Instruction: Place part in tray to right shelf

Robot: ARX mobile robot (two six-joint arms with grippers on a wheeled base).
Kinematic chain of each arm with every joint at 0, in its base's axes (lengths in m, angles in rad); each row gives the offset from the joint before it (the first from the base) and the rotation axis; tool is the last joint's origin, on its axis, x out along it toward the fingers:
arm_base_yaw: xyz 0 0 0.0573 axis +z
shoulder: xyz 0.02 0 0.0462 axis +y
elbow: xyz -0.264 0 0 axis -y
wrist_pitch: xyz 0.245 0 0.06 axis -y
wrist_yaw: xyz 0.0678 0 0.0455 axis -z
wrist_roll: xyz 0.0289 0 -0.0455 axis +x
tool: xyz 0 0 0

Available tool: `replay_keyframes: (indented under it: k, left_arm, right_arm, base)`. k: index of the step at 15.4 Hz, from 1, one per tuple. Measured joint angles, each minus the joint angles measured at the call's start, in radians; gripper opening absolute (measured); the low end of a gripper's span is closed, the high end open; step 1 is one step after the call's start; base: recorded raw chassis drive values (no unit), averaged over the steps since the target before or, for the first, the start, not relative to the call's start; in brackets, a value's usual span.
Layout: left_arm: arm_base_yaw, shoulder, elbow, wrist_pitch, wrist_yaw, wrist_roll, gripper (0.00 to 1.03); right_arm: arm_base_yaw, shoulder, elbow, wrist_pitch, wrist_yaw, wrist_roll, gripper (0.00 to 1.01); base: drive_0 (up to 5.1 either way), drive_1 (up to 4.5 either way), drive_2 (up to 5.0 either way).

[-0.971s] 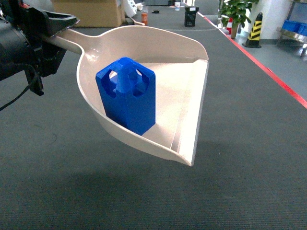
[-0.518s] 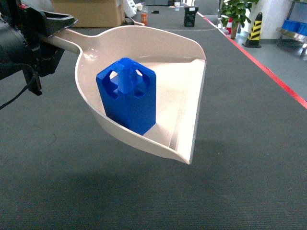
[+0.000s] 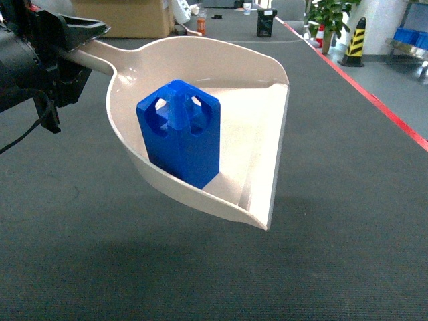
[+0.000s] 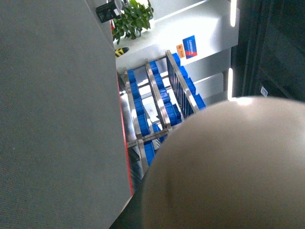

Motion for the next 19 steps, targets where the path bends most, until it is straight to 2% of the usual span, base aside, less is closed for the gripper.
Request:
replay_keyframes:
  k: [1,3,4,9,17,18,19]
  left_arm:
    - [0.000,0.000,0.000,0.000,0.001,0.000,0.15]
    - [0.000,0.000,0.000,0.000,0.000,0.000,0.15]
    - [0.000,0.000,0.000,0.000,0.000,0.000,0.15]
    - [0.000,0.000,0.000,0.000,0.001,0.000,0.15]
    - [0.000,0.000,0.000,0.000,0.001,0.000,0.15]
    - [0.000,0.000,0.000,0.000,0.000,0.000,0.15]
    - [0.000,0.000,0.000,0.000,0.002,0.000,0.15]
  right_arm:
    - [-0.056,-0.027,-0.013,-0.011,-0.059,-0.001,0.02]
    - [-0.089,-0.072,-0.031,-0.039,-0.063,0.000,0.02]
    - [-0.084,-0.098,-0.039,-0.055,-0.075,0.000,0.02]
    - [-0.082,-0.218,-0.089,-0.115,-0.076,0.000,0.02]
    - [-0.082,-0.388,-0.089,-0.276,-0.076,0.000,0.02]
    - [-0.082,-0.414,-0.089,-0.314,-0.076,0.000,0.02]
    - [-0.082,-0.524,-0.088,-0.465,-0.076,0.000,0.02]
  base:
    - [0.0,0.00,0.0]
    - [0.0,0.00,0.0]
    - [0.0,0.00,0.0]
    - [0.0,0.00,0.0]
    - [0.0,0.00,0.0]
    - [0.0,0.00,0.0]
    - [0.0,0.00,0.0]
